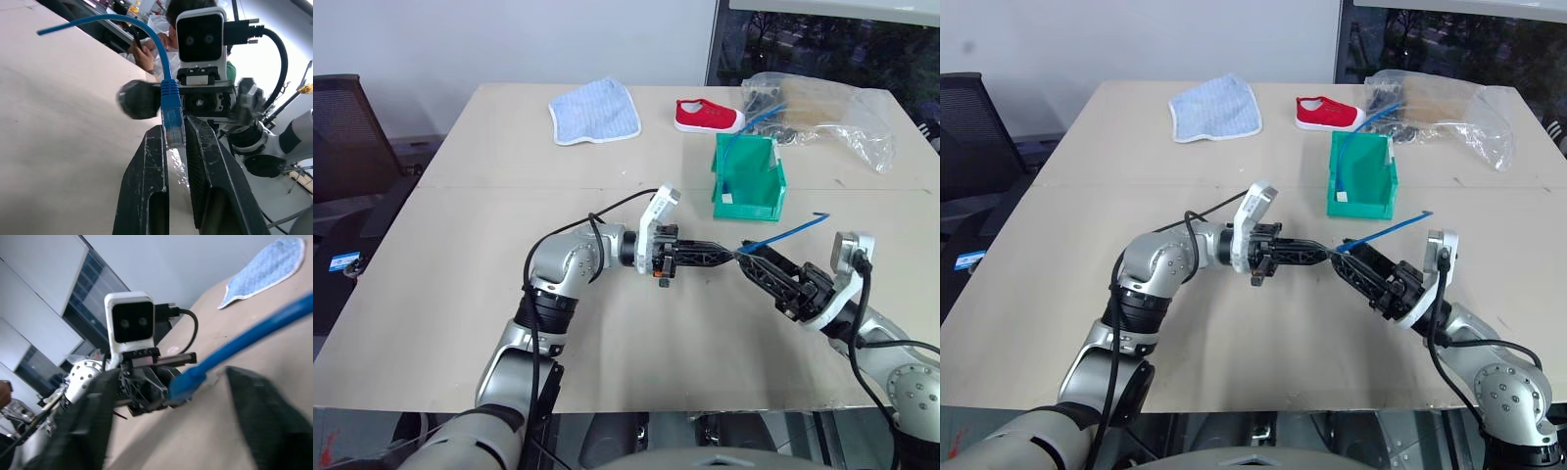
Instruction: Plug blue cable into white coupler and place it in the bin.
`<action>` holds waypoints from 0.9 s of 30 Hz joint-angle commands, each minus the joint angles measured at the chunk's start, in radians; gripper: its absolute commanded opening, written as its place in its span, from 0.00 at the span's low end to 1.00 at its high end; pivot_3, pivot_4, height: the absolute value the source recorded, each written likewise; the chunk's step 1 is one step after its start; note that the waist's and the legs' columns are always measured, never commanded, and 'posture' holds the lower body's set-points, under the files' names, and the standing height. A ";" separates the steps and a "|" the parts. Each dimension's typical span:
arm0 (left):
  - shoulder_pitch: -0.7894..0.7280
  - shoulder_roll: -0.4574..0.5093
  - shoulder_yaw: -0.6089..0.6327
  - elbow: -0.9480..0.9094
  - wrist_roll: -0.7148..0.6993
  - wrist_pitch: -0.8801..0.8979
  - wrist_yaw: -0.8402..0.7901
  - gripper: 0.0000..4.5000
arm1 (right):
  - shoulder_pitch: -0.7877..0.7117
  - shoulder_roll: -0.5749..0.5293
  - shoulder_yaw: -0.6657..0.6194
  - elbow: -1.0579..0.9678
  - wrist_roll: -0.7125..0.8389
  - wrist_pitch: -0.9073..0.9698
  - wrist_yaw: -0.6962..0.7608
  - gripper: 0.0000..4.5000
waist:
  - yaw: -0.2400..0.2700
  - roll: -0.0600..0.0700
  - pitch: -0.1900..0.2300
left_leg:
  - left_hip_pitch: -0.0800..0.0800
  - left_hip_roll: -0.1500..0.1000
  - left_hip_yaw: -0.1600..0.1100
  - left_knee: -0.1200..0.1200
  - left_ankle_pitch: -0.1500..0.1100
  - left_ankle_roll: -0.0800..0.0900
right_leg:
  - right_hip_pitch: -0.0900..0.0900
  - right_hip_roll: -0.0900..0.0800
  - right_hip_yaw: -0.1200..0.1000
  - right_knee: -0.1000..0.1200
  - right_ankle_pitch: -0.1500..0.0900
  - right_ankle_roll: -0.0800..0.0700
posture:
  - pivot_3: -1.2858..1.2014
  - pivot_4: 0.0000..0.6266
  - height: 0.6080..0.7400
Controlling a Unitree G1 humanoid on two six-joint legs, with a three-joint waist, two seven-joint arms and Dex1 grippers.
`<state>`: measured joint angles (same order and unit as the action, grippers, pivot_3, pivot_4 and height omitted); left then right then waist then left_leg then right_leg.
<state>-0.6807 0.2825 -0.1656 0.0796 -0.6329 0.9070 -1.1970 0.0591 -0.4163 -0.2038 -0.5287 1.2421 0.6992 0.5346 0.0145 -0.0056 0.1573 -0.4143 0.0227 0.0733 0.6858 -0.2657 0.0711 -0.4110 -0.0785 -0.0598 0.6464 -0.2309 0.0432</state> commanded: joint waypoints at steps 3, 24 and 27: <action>-0.007 -0.005 0.003 -0.023 -0.021 -0.017 -0.003 0.00 | -0.005 -0.022 -0.001 -0.042 0.040 0.006 0.003 0.11 | 0.000 0.000 0.000 | 0.000 0.000 0.000 0.000 0.000 0.000 | 0.000 0.000 0.000 0.000 0.000 0.000 | 0.52 0.24 1.00; 0.279 0.057 0.200 -0.571 0.114 -0.206 0.495 0.68 | -0.046 -0.031 -0.077 0.072 -0.020 -0.056 -0.011 0.00 | 0.003 0.000 0.000 | 0.000 0.000 -0.001 -0.002 0.000 0.000 | 0.000 -0.002 0.003 0.000 0.000 -0.001 | 0.52 0.24 1.00; 0.383 0.041 0.245 -0.670 0.191 -0.217 0.664 0.68 | -0.071 -0.039 -0.099 0.104 -0.037 -0.070 -0.004 0.00 | -0.001 0.000 0.000 | 0.000 0.000 0.000 -0.001 0.000 0.000 | 0.000 -0.003 0.004 -0.001 0.000 0.000 | 0.52 0.24 1.00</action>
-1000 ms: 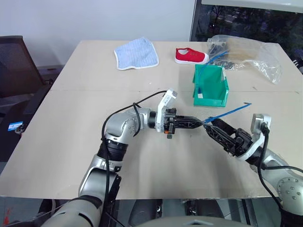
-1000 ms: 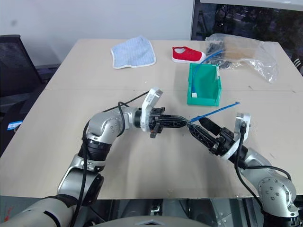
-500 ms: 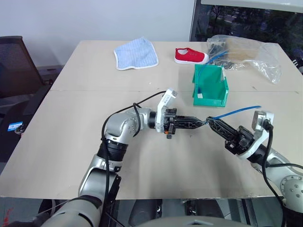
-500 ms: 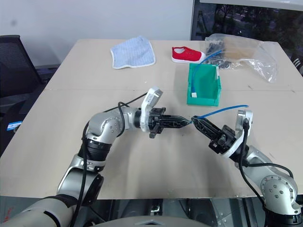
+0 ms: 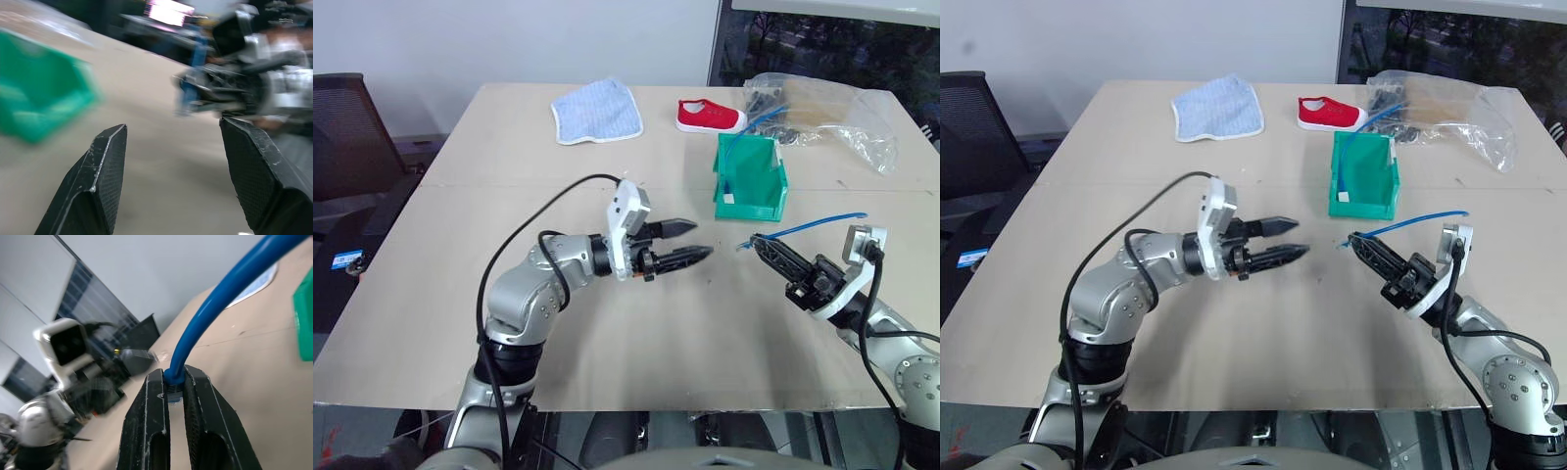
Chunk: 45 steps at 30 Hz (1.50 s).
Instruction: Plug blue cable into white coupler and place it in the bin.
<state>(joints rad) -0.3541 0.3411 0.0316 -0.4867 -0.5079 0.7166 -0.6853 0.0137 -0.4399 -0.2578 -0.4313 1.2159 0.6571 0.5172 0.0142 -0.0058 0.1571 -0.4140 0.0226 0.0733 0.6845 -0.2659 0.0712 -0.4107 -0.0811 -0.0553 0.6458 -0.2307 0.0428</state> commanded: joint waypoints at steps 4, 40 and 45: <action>0.179 -0.080 0.073 -0.109 0.208 -0.019 0.401 0.68 | -0.072 -0.024 -0.048 0.055 -0.033 -0.029 0.032 0.00 | 0.000 0.000 0.000 | 0.000 0.000 0.000 0.000 0.000 0.000 | 0.000 0.001 0.000 0.000 0.000 0.000 | 0.52 0.24 1.00; 0.062 -0.192 -0.128 0.503 0.472 -0.405 0.467 0.14 | -0.112 0.026 -0.012 0.037 -0.156 -0.031 0.030 0.00 | 0.002 0.000 -0.001 | 0.000 0.000 0.000 0.000 0.000 0.001 | 0.000 0.000 -0.005 0.000 0.000 0.000 | 0.52 0.24 1.00; 0.002 -0.170 -0.206 0.547 0.382 -0.501 0.179 0.14 | -0.187 -0.012 0.058 -0.002 -0.235 -0.034 0.059 0.00 | 0.002 0.000 -0.001 | 0.000 0.000 0.000 0.000 0.000 0.001 | 0.000 0.000 -0.006 0.000 0.000 0.000 | 0.52 0.24 1.00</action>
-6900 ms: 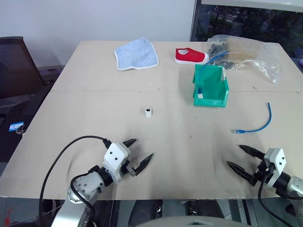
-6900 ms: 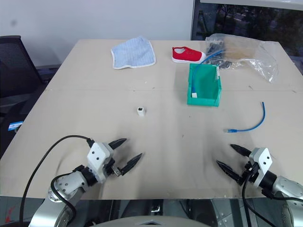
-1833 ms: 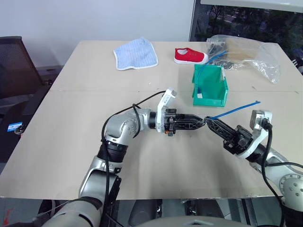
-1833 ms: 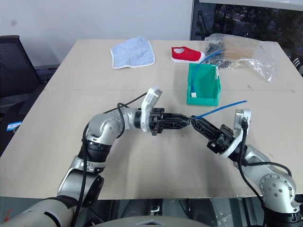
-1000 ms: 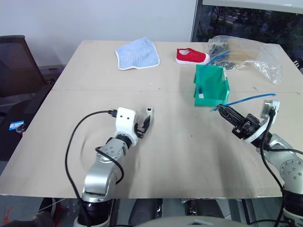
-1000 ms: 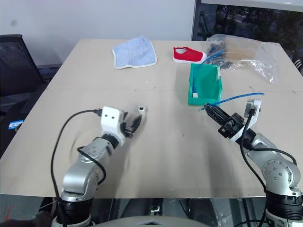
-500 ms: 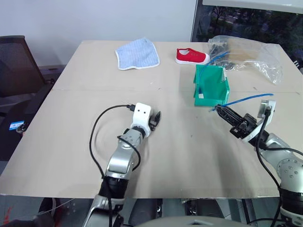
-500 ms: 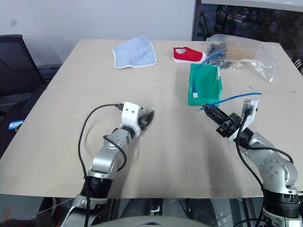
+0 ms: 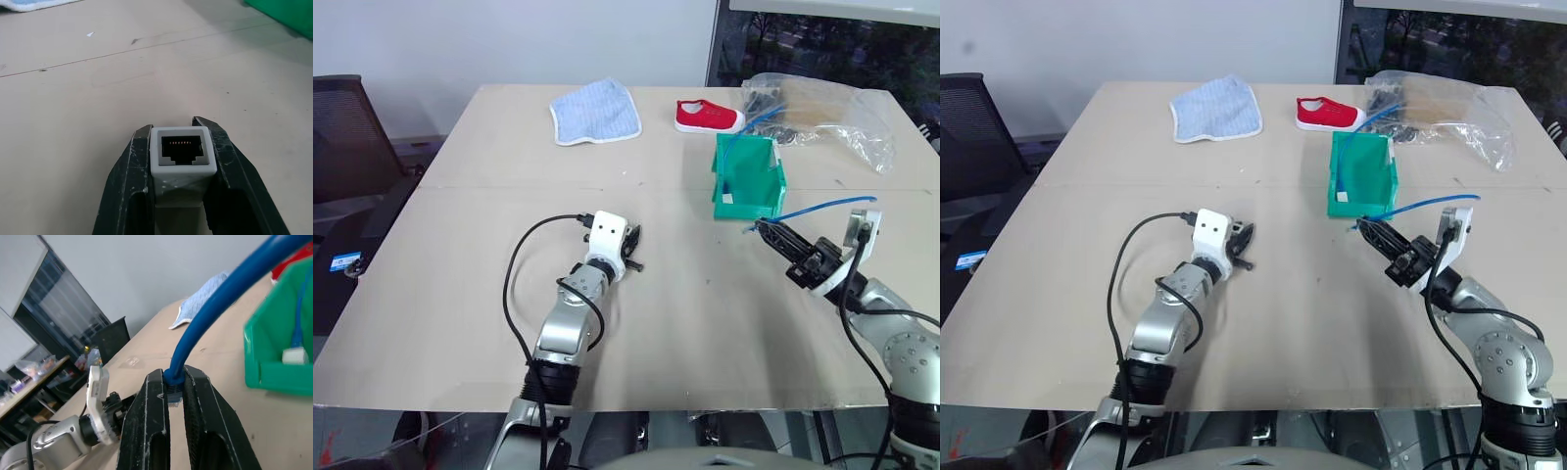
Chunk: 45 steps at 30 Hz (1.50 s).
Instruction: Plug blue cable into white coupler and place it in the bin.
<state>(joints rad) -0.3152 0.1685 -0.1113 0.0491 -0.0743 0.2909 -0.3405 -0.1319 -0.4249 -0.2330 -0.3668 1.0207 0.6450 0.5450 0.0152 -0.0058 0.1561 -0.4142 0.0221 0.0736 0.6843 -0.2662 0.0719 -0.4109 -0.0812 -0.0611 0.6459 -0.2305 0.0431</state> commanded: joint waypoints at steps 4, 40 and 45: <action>-0.160 0.047 -0.180 0.168 -0.083 -0.183 -0.525 0.14 | -0.098 -0.113 0.179 -0.063 -0.225 -0.086 0.163 0.00 | 0.003 0.000 0.000 | -0.001 -0.001 0.000 0.000 0.000 0.000 | 0.000 0.000 -0.001 -0.001 0.000 0.000 | 0.52 0.24 1.00; -0.571 -0.047 -0.242 0.990 0.084 -0.630 -1.082 0.14 | -0.170 -0.193 0.419 0.213 -0.722 -0.417 0.500 0.00 | 0.001 -0.002 0.000 | -0.001 0.000 -0.001 0.002 0.000 0.001 | 0.001 0.002 -0.002 -0.002 0.000 0.001 | 0.52 0.24 1.00; -0.568 -0.051 -0.233 0.989 0.086 -0.623 -1.088 0.14 | -0.172 -0.192 0.457 0.221 -0.760 -0.437 0.513 0.00 | 0.000 -0.004 -0.001 | -0.001 0.000 -0.001 0.002 0.000 0.001 | 0.001 0.002 -0.002 -0.002 0.000 0.001 | 0.52 0.24 1.00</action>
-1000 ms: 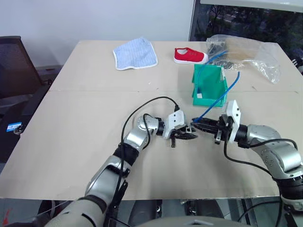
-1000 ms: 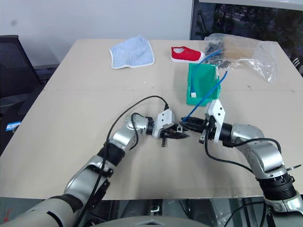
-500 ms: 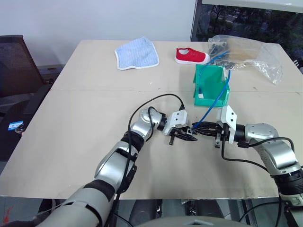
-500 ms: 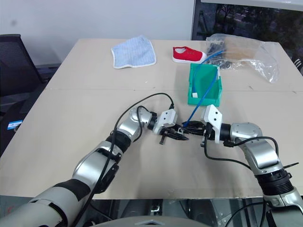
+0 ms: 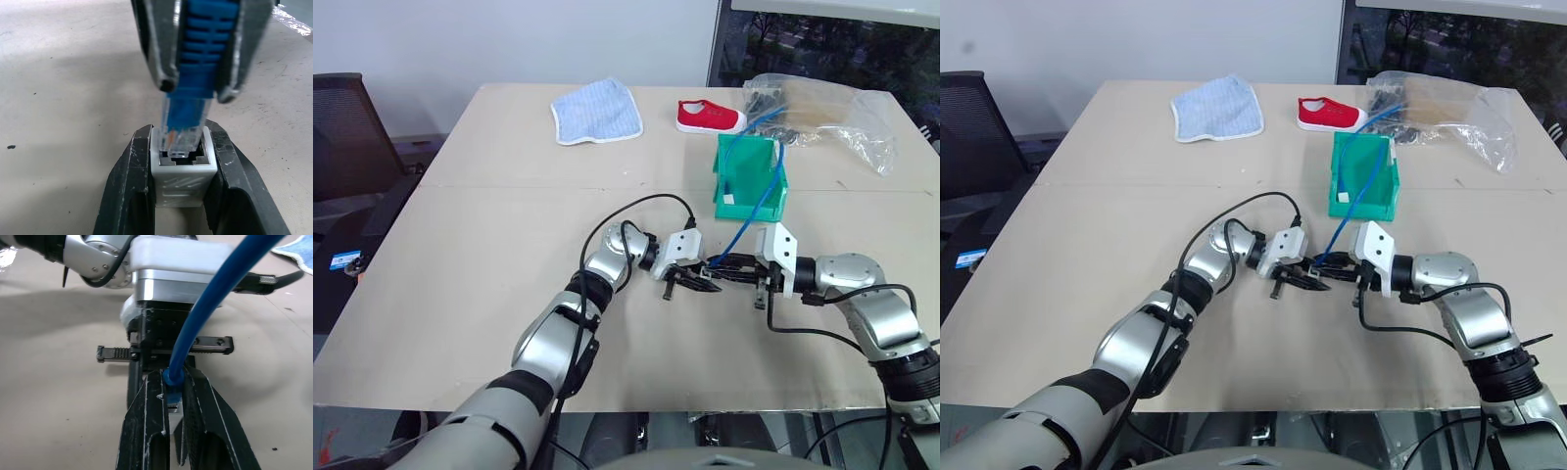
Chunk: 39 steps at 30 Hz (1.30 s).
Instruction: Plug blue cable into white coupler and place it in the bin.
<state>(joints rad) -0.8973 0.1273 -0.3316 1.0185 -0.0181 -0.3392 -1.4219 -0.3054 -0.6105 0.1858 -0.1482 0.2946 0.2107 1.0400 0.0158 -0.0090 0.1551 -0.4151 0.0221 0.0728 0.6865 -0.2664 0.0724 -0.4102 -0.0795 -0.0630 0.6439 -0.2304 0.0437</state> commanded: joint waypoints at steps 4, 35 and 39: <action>0.016 -0.012 -0.006 0.017 0.033 0.011 -0.011 0.14 | 0.000 -0.030 0.073 0.026 -0.091 0.000 0.025 0.00 | -0.001 -0.001 -0.001 | 0.000 0.000 0.000 0.000 0.000 0.000 | 0.000 0.000 0.000 0.000 0.000 0.000 | 0.52 0.24 1.00; 0.152 0.073 0.151 -0.417 -0.067 0.271 0.118 0.96 | -0.053 0.076 -0.105 -0.044 0.143 0.306 -0.045 0.00 | -0.009 -0.006 -0.016 | -0.001 0.000 -0.001 0.000 0.000 0.000 | -0.001 -0.002 -0.001 0.001 0.000 0.000 | 0.52 0.24 1.00; 0.242 0.162 0.236 -0.884 -0.140 0.644 0.276 0.96 | -0.183 0.035 -0.203 -0.017 0.246 0.494 -0.094 0.00 | -0.014 -0.001 -0.008 | -0.001 0.001 -0.002 -0.001 0.000 0.000 | -0.001 -0.002 -0.001 0.003 0.000 0.000 | 0.52 0.24 1.00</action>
<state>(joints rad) -0.6542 0.2754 -0.1420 0.3481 -0.1041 0.1516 -1.2161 -0.4193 -0.5580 0.0564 -0.1483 0.4823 0.6328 0.9706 0.0015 -0.0104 0.1470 -0.4161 0.0238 0.0708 0.6855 -0.2665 0.0722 -0.4117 -0.0828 -0.0627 0.6466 -0.2302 0.0433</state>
